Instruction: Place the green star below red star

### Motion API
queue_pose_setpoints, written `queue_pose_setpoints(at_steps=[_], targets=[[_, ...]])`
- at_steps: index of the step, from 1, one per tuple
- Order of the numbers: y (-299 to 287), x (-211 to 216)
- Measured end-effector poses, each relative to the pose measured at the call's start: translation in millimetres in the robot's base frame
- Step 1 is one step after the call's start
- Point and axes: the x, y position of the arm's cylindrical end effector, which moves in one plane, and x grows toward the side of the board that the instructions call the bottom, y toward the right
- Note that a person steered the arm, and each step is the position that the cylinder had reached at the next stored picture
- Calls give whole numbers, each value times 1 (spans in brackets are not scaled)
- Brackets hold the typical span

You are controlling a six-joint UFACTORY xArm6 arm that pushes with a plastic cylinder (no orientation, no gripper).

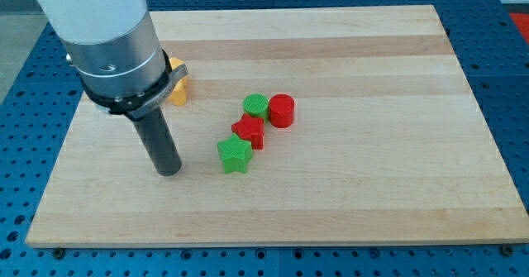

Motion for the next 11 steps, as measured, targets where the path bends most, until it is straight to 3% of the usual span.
queue_pose_setpoints(at_steps=[11], targets=[[72, 0]])
